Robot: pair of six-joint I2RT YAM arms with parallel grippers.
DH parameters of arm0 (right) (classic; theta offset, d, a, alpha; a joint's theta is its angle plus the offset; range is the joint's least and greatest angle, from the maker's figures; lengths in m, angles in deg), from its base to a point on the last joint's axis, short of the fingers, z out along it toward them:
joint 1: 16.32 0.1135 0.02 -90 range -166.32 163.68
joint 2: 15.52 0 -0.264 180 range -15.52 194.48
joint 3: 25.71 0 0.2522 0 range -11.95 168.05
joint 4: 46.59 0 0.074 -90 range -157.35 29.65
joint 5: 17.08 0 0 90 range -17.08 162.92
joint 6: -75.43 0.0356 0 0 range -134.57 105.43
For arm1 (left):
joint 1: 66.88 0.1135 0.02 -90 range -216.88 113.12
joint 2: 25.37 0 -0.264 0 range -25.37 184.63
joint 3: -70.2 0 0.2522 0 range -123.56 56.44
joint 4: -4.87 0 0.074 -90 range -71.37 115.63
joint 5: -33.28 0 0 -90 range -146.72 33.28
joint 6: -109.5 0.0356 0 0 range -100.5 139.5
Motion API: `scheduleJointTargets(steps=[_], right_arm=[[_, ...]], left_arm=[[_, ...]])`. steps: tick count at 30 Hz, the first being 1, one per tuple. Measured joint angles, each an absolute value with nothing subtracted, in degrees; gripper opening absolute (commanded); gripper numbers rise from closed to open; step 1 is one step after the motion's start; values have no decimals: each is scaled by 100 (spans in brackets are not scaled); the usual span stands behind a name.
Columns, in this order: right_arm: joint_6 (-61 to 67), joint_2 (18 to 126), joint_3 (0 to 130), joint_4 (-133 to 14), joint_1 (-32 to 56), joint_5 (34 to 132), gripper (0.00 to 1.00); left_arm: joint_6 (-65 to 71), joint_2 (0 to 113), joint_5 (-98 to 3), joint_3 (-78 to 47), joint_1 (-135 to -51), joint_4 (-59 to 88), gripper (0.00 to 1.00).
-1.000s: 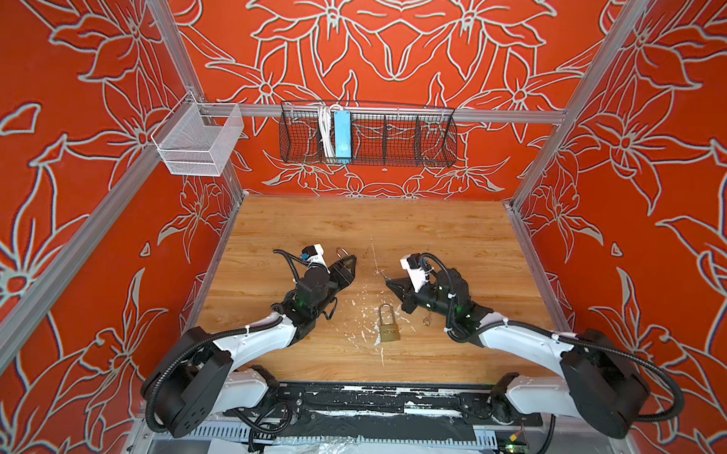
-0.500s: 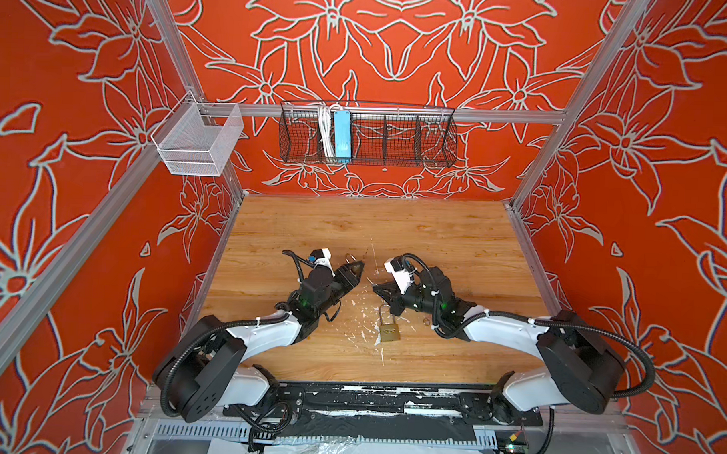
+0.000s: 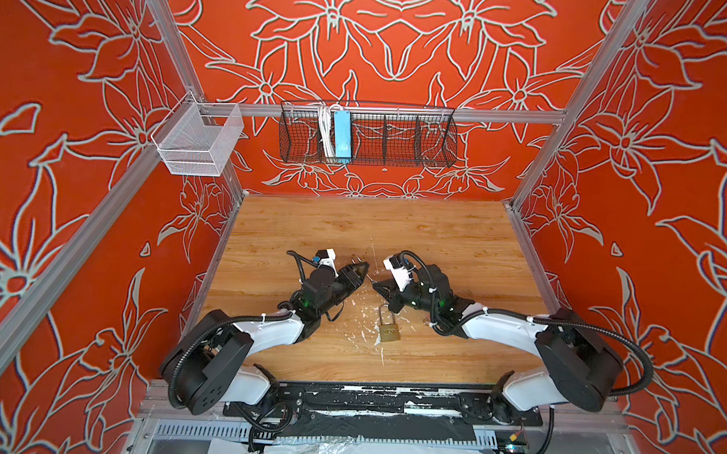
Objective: Unlock with the key
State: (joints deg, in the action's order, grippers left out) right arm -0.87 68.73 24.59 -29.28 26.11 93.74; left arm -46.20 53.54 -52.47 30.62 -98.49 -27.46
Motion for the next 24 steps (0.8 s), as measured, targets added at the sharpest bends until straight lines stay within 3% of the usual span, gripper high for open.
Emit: scheduleJointTargets(steps=[24], right_arm=[[-83,6910,2465,-3142,2611,9087,0]], left_arm=[[-4613,5361,-5081,3005,-9887,-2737,0]])
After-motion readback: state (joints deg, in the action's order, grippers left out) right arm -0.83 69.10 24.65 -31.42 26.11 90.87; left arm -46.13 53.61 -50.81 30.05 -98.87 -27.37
